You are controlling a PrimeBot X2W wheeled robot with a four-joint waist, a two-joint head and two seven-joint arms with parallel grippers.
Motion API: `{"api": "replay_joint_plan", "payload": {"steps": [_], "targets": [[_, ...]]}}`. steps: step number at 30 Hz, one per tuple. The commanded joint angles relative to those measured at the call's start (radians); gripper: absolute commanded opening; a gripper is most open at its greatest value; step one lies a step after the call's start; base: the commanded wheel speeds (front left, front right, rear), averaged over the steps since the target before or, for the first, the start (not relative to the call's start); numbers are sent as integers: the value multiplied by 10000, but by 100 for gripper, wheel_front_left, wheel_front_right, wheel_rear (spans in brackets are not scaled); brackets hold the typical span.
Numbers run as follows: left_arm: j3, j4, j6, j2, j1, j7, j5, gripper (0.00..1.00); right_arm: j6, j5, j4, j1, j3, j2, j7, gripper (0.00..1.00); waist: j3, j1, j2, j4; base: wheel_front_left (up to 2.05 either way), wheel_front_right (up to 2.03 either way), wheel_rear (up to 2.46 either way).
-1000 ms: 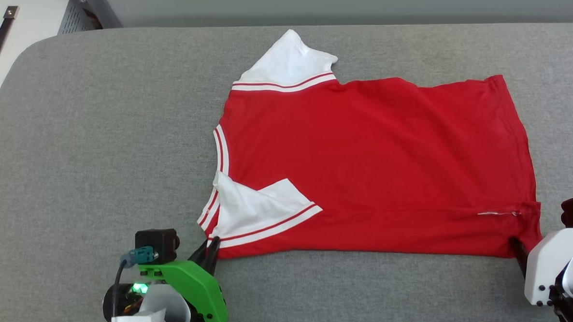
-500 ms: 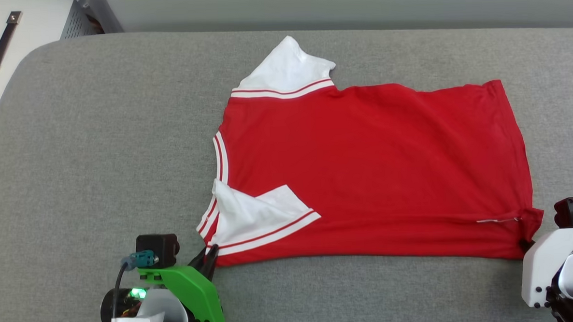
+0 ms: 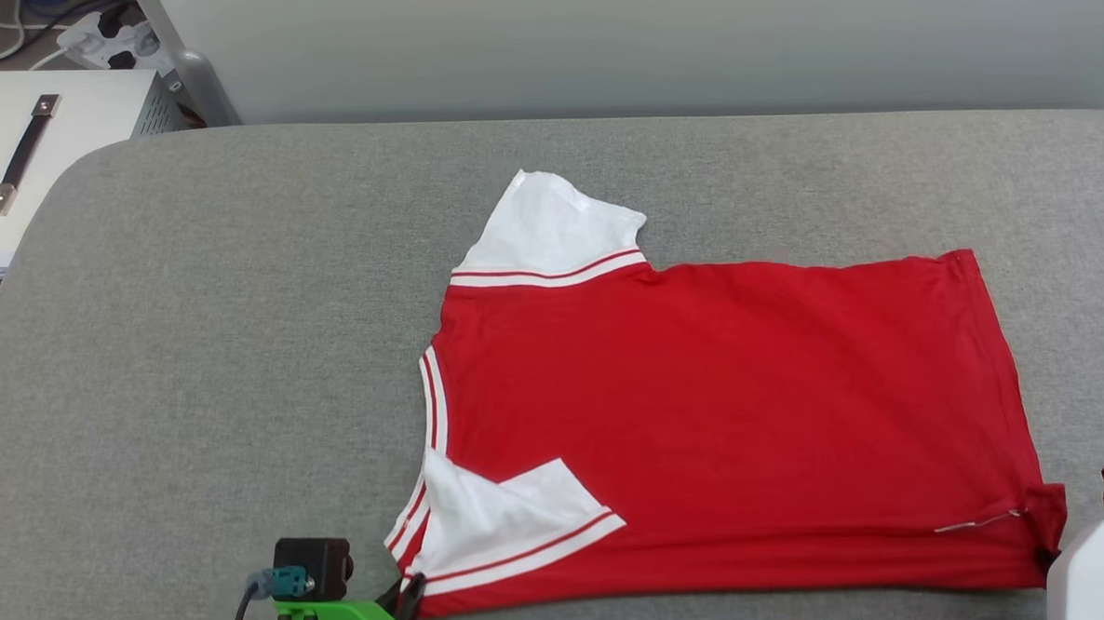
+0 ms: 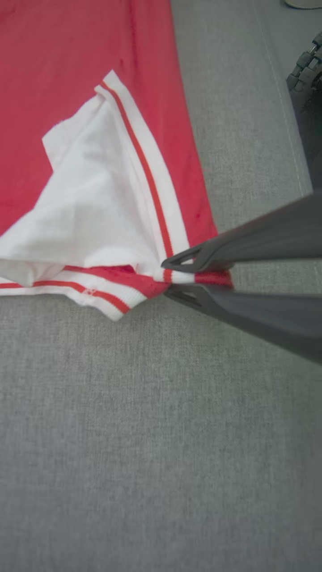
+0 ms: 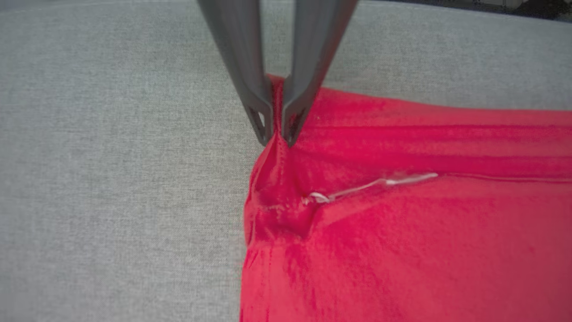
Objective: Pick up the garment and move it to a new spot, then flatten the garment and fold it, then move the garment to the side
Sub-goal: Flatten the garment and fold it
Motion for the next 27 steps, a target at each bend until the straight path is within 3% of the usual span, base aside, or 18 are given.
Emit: {"api": "replay_joint_plan", "payload": {"steps": [1, 17, 18, 19, 20, 21, 22, 23, 27], "targets": [[-14, 17, 80, 174, 165, 45, -93, 0, -19, 68, -124, 171, -147, 41, 75, 0, 21, 0, 0, -9, 0, 0, 0], [-355, 1003, -235, -271, -230, 107, 0, 0, -19, -160, 785, -57, 132, 266, -528, 0, 443, 0, 0, -37, 0, 0, 0], [-383, 1087, -237, -292, -262, 117, 17, 32, -19, -155, 948, -109, 172, 257, -609, 0, 442, 0, 0, -29, 0, 0, 0], [-389, 1126, -213, -297, -279, 99, 45, 84, -19, -149, 1025, -134, 192, 254, -645, 0, 433, 0, 0, -27, 0, 0, 0], [-393, 1156, -200, -301, -285, 86, 59, 100, -19, -128, 1080, -155, 211, 256, -679, 0, 415, 0, 0, -27, 0, 0, 0], [-400, 1188, -193, -301, -282, 83, 62, 100, -19, -99, 1142, -179, 224, 262, -735, 0, 378, 0, 0, -28, 0, 0, 0], [-404, 1205, -186, -294, -278, 89, 62, 100, -19, -83, 1172, -199, 260, 249, -803, 63, 343, 0, 0, -29, 0, 0, 0], [-399, 1211, -164, -284, -276, 75, 71, 100, -19, -57, 1201, -225, 306, 222, -888, 100, 290, 0, 0, -30, 0, 0, 0], [-321, 1154, -112, -275, -267, -134, 106, 100, -19, 41, 1139, -301, 439, 78, -1257, 100, 30, 0, 0, -46, 0, 0, 0]]}}
